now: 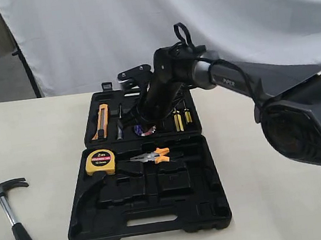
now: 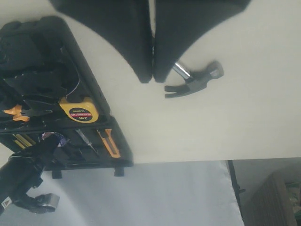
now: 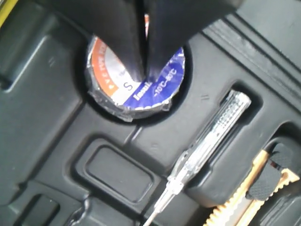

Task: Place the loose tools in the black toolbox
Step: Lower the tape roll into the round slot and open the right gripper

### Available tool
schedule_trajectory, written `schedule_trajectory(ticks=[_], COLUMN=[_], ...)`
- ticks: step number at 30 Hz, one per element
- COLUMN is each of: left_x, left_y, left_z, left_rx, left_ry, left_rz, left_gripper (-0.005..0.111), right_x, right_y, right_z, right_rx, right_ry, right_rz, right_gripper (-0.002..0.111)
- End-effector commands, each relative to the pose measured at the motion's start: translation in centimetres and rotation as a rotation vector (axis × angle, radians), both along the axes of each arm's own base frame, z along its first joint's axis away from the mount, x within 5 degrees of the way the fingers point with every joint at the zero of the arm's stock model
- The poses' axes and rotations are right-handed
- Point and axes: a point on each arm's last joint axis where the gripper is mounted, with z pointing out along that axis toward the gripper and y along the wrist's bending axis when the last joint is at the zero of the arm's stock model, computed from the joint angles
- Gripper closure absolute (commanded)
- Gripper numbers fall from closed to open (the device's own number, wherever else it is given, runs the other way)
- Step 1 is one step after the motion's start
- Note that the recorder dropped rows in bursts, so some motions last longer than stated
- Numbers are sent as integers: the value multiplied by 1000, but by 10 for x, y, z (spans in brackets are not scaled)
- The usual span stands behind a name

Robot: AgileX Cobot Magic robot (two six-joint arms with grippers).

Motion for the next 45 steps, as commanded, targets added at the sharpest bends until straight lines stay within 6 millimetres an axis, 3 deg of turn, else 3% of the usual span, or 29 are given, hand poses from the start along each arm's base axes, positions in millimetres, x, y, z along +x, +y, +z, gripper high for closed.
schedule_trajectory(ticks=[1, 10, 13, 16, 28, 32, 39, 42, 45], left_x=[0, 0, 0, 0, 0, 0, 0, 0, 0], left_y=[0, 0, 0, 0, 0, 0, 0, 0, 0], left_z=[-1, -1, -1, -1, -1, -1, -1, -1, -1], left_rx=[-4, -4, -4, -4, -4, -4, -4, -4, -4], left_ry=[0, 0, 0, 0, 0, 0, 0, 0, 0], left_rz=[-7, -7, -7, -7, -7, -7, -7, -7, -7], left_gripper=[106, 106, 106, 106, 106, 106, 106, 106, 106], right_x=[1, 2, 2, 4, 16, 16, 10, 4, 1], right_y=[-7, -7, -7, -6, -13, -13, -2, 6, 12], right_z=[-21, 39, 47, 45, -19, -14, 41, 40, 13], right_rx=[-60, 14, 31, 34, -53, -46, 85, 83, 55], right_ry=[27, -78, -101, -118, -76, -86, -109, -116, -88], right_rz=[9, 5, 2, 1, -41, -42, -46, 5, 17], right_gripper=[108, 108, 108, 108, 108, 108, 108, 108, 108])
